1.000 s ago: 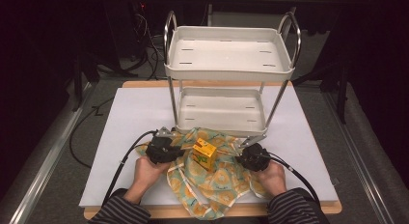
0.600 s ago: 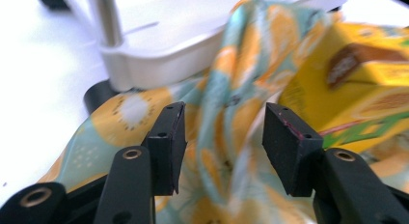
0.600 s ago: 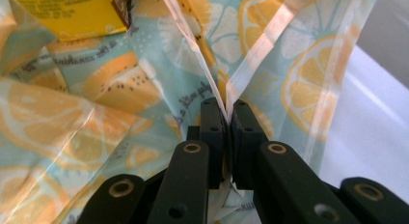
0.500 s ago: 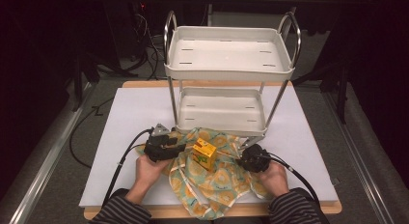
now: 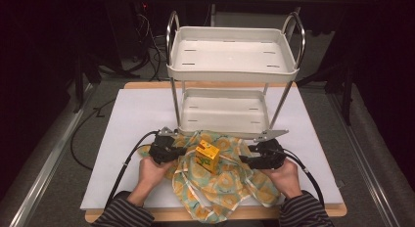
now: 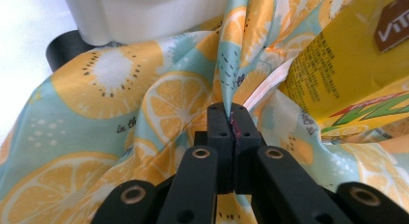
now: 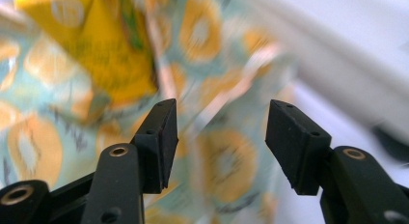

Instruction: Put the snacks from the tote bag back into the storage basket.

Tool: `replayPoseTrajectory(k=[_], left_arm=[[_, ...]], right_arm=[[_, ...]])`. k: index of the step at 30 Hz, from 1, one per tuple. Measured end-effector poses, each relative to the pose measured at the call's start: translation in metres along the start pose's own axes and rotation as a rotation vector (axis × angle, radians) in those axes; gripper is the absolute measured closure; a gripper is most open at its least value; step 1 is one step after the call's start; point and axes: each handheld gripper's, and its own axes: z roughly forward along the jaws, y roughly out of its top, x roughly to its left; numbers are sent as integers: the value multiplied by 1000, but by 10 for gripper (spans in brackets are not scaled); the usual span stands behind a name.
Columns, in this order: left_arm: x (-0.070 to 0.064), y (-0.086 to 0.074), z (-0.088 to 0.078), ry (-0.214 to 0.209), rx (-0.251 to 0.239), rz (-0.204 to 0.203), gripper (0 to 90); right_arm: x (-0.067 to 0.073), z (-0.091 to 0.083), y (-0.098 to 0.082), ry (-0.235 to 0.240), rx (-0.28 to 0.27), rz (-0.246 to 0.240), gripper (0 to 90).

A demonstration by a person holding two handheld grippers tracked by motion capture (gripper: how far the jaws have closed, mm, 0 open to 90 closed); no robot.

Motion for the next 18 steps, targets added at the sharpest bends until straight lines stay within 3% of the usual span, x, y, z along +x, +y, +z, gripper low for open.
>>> replayPoseTrajectory(k=[3, 10, 15, 18], left_arm=[[-1, 0, 0, 5, 3, 9, 896], [0, 0, 2, 4, 22, 13, 895], [-1, -1, 1, 4, 32, 22, 895], [0, -1, 2, -1, 35, 24, 895]], right_arm=[[-1, -3, 11, -31, -29, -6, 464], [0, 20, 30, -57, -7, -37, 501], [2, 38, 33, -31, 43, -29, 681], [8, 43, 29, -49, 66, -80, 806]])
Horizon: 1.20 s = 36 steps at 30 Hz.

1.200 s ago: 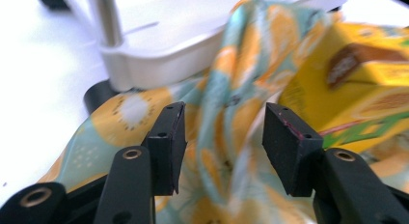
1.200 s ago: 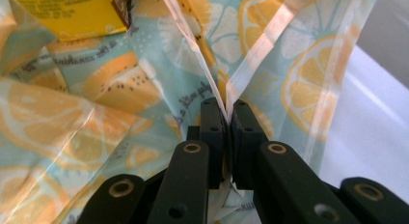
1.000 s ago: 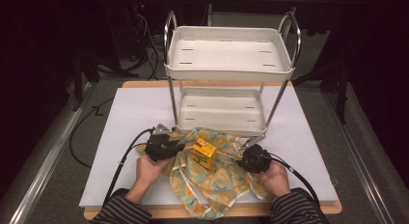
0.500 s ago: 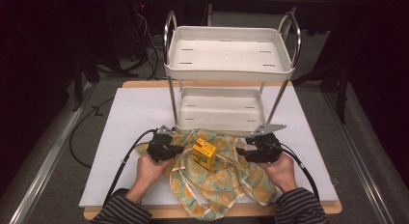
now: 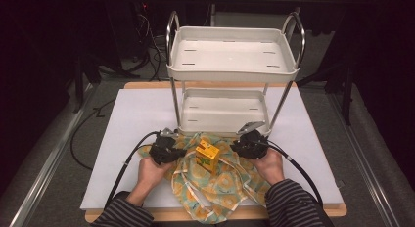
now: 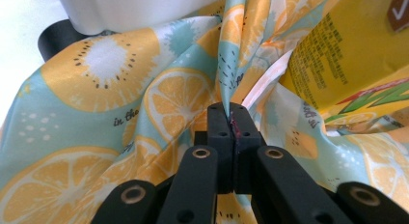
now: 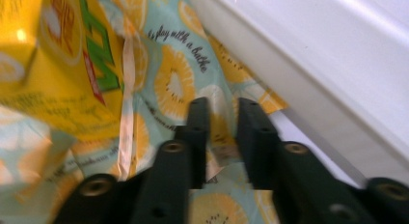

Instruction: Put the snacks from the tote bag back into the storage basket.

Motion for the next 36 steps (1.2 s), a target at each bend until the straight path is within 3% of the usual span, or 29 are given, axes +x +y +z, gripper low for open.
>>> replayPoseTrajectory(k=[5, 8, 14, 21, 27, 32, 36], left_arm=[[-1, 0, 1, 4, 5, 2, 891], [-1, 0, 1, 7, 6, 5, 877], [-2, -2, -1, 17, -4, 20, 808], [-7, -5, -5, 28, -8, 36, 750], [-6, -9, -9, 56, -19, 39, 670], [-7, -9, -17, 70, -69, 32, 587], [-6, -10, -21, 42, -67, 26, 488]], right_arm=[[12, 7, -9, -4, 37, -82, 881], [16, 11, -17, 1, 71, -96, 884], [16, 21, -29, 29, 101, -72, 861], [15, 25, -30, 17, 119, -110, 766], [14, 26, -31, -5, 118, -98, 675], [4, 26, -37, 52, 69, -35, 628], [2, 27, -40, 44, 43, -47, 561]])
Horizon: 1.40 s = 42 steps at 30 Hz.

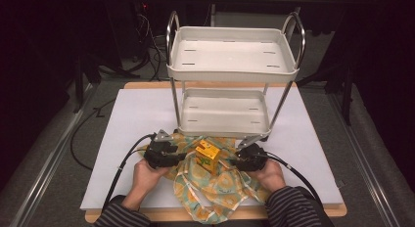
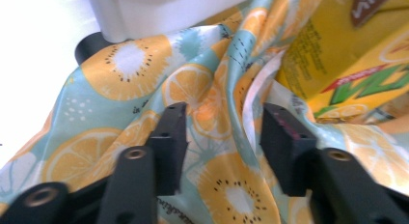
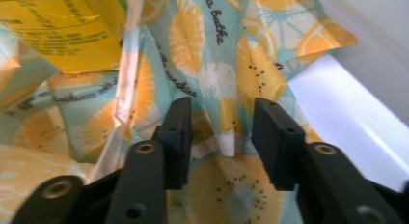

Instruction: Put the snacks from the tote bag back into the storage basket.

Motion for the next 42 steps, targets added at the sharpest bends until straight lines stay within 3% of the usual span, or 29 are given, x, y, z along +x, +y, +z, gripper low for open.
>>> replayPoseTrajectory(k=[8, 13, 17, 20, 23, 30, 33, 42], left_arm=[[-4, 4, -13, -13, -36, 3, 400], [-18, 13, -27, -24, -83, 38, 359], [-31, 18, -31, -51, -79, 70, 333], [-41, 20, -30, -57, -61, 106, 294], [-47, 22, -29, -78, -67, 108, 275], [-62, 27, -23, -70, -54, 141, 265], [-64, 28, -20, -84, -53, 137, 257], [-75, 35, -9, -65, -55, 137, 257]], right_arm=[[-3, 0, -5, 8, -29, 34, 529], [-3, 0, -6, 8, -36, 34, 522], [-4, 1, -5, 12, -36, 35, 512], [-4, 1, -5, 11, -34, 37, 510], [-4, 1, -5, 11, -34, 41, 508], [-4, 1, -5, 10, -34, 40, 505], [-5, 1, -5, 9, -37, 38, 503], [-4, 2, -6, 6, -46, 51, 501]])
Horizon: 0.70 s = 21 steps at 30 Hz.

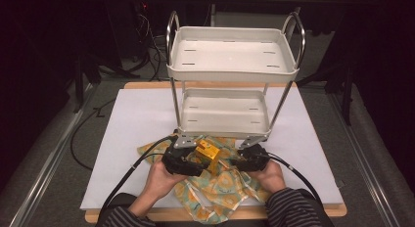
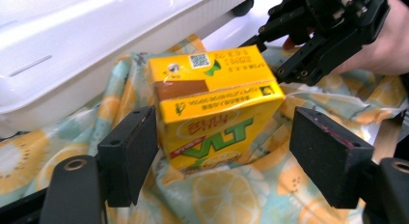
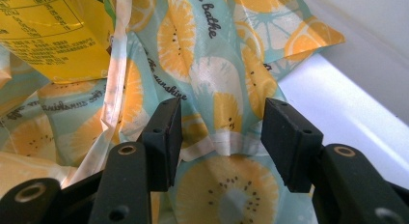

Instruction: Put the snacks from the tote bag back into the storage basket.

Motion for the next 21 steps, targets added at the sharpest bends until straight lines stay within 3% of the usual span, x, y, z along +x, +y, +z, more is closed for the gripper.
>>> replayPoseTrajectory(k=[6, 8, 13, 21], left_arm=[[-1, 2, 5, 14, 11, -15, 213], [-4, 5, 6, 48, 12, -7, 172], [-9, 6, 12, 68, 31, 7, 157], [-8, 8, 22, 102, 39, -37, 152]], right_arm=[[1, 0, 0, -6, -1, 7, 501], [1, 0, 0, -8, -4, 5, 501], [0, 0, 0, -9, -1, 8, 501], [0, 0, 0, -9, -3, 9, 501]])
